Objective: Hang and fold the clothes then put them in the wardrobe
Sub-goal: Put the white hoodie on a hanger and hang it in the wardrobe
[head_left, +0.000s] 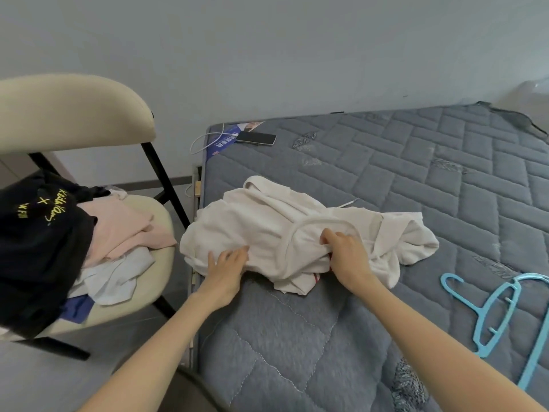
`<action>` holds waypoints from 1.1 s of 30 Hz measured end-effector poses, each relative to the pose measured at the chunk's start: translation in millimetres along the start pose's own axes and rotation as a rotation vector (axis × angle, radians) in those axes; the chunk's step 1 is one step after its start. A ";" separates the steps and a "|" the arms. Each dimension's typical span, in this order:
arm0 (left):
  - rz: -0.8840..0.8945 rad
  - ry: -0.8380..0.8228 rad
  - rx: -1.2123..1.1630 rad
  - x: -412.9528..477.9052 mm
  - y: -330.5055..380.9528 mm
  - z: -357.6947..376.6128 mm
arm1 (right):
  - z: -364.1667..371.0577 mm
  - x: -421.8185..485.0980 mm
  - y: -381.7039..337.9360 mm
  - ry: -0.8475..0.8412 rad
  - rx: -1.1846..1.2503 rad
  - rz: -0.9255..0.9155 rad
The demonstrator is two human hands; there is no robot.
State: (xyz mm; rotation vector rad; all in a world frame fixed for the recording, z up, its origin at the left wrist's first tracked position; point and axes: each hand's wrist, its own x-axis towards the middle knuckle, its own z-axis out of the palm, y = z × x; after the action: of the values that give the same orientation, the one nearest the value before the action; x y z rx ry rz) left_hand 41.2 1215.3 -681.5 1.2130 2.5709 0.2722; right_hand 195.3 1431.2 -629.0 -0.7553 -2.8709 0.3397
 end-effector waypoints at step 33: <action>0.218 -0.010 -0.345 26.8 55.1 -54.1 | -8.0 -25.8 41.4 -0.814 -0.150 0.142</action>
State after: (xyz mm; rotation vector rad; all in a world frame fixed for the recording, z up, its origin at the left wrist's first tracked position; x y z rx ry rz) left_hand 46.8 1268.2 -619.4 1.3498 2.2579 0.7206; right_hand 238.5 1454.8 -634.3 -1.0434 -3.6356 0.5614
